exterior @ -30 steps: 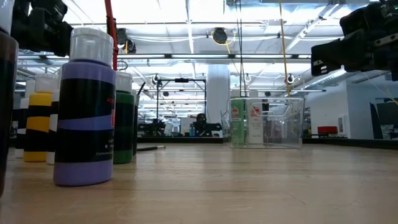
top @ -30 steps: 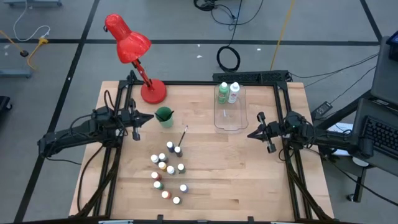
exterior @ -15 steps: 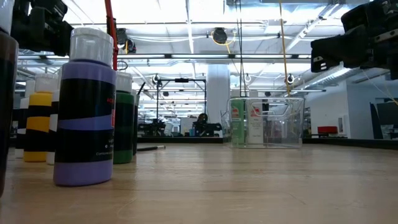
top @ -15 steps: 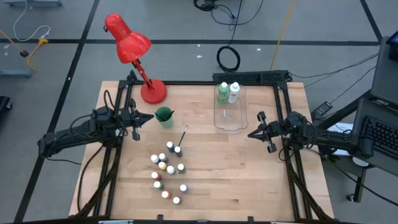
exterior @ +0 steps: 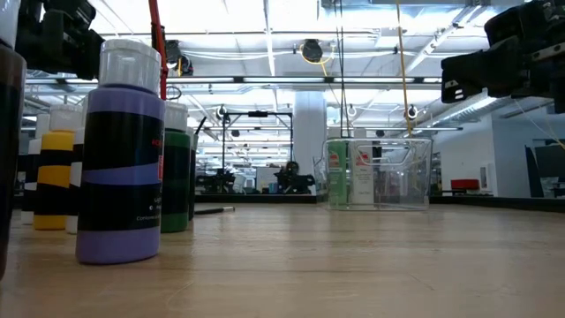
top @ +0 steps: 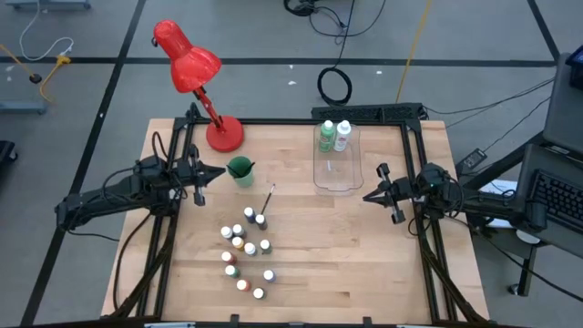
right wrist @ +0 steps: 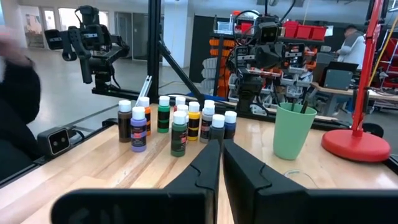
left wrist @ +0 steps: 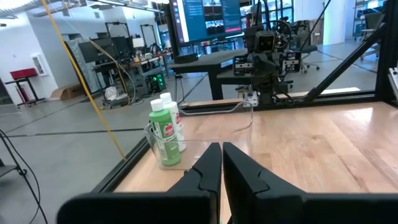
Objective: Pick & Place Paint Supplies
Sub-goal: Put the small black paint bottle into the transparent bin
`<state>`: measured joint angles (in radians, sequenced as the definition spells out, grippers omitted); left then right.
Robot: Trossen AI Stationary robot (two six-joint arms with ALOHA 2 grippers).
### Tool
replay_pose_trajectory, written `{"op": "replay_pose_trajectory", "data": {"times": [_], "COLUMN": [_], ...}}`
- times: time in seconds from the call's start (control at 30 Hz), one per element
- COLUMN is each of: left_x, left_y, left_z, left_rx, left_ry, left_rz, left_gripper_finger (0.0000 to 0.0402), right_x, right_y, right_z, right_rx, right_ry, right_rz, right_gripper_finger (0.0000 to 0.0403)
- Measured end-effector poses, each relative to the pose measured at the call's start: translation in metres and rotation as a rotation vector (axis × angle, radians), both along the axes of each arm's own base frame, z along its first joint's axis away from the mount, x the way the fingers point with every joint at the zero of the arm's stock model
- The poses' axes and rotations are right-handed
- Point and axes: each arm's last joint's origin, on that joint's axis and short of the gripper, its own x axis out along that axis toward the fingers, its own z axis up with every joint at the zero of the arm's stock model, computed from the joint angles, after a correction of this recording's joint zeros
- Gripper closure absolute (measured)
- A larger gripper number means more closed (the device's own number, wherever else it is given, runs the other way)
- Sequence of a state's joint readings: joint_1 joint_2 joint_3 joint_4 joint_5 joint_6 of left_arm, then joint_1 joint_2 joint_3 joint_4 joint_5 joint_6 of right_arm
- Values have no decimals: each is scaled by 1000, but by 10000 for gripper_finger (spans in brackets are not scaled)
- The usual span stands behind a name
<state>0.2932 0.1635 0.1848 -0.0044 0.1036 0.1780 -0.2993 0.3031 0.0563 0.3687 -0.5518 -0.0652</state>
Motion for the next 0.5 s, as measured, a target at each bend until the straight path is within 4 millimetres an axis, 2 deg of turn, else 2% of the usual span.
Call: {"op": "replay_pose_trajectory", "data": {"times": [0.17, 0.5], "left_x": [0, 0], "left_y": [0, 0], "left_z": [0, 0], "left_rx": [0, -1], "left_ry": [0, -4], "left_rz": [0, 0], "left_gripper_finger": [399, 376], "right_x": [0, 0], "right_y": [0, 0], "right_z": [0, 0], "right_rx": [1, 1], "right_ry": [0, 0], "right_rz": [0, 0], "right_gripper_finger": [387, 387]}}
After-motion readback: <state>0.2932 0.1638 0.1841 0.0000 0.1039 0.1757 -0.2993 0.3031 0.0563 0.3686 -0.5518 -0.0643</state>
